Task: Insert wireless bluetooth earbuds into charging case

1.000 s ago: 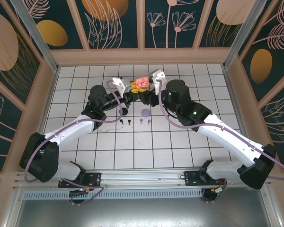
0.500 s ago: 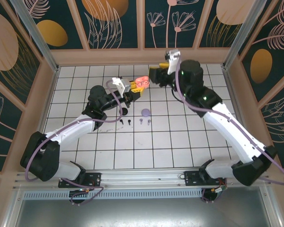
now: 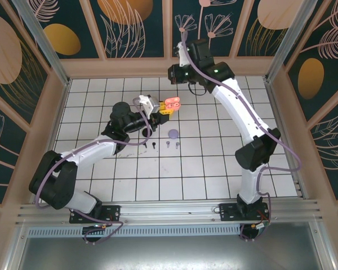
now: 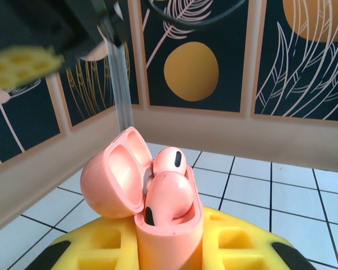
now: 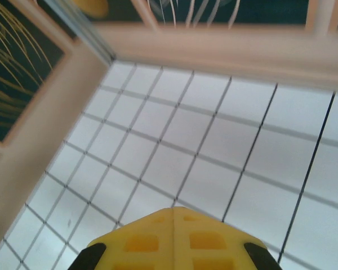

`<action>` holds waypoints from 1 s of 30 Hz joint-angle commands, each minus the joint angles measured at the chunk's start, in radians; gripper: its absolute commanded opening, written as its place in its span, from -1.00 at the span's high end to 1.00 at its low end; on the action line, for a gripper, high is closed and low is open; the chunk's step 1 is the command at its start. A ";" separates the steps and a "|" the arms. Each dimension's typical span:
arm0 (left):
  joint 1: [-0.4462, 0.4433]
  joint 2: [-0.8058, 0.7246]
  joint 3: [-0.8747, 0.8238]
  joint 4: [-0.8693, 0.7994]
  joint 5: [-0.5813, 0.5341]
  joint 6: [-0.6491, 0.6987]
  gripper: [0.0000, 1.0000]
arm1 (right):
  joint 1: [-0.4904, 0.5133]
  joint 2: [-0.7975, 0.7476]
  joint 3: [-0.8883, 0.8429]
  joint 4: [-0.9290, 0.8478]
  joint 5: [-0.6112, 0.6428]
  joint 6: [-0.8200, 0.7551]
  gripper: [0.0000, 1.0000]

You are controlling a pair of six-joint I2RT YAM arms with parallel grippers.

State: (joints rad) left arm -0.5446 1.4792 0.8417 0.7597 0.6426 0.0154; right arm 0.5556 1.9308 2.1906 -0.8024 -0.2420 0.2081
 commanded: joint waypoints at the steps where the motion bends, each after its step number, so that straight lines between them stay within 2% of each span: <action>1: -0.005 0.013 0.043 -0.009 0.011 0.028 1.00 | 0.017 -0.036 -0.016 -0.131 -0.049 -0.018 1.00; 10: -0.005 0.053 0.075 0.002 -0.050 0.008 1.00 | 0.068 -0.326 -0.412 -0.053 -0.047 0.043 1.00; 12: -0.006 0.067 0.081 0.005 -0.048 -0.008 1.00 | 0.051 -0.405 -0.481 -0.004 0.038 0.106 1.00; 15: -0.006 0.090 0.086 0.013 -0.042 -0.041 1.00 | -0.030 -0.519 -0.584 0.092 0.186 0.258 1.00; 17: -0.008 0.128 0.114 -0.008 -0.045 -0.087 1.00 | -0.089 -0.606 -0.700 0.173 0.277 0.340 0.92; 21: -0.038 0.243 0.228 -0.098 -0.044 -0.218 1.00 | -0.180 -0.736 -0.925 0.278 0.340 0.447 0.37; 24: -0.081 0.349 0.307 -0.145 -0.068 -0.322 1.00 | -0.215 -0.783 -1.025 0.292 0.367 0.468 0.22; 26: -0.117 0.424 0.375 -0.194 -0.113 -0.405 1.00 | -0.230 -0.815 -1.080 0.304 0.386 0.480 0.04; 28: -0.148 0.496 0.446 -0.251 -0.142 -0.469 1.00 | -0.240 -0.841 -1.118 0.312 0.401 0.490 0.01; 30: -0.174 0.571 0.518 -0.306 -0.177 -0.543 1.00 | -0.251 -0.856 -1.145 0.320 0.402 0.493 -0.11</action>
State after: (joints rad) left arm -0.6846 1.9804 1.2797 0.5575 0.5209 -0.3687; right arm 0.3202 1.1191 1.0691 -0.5480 0.1104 0.6621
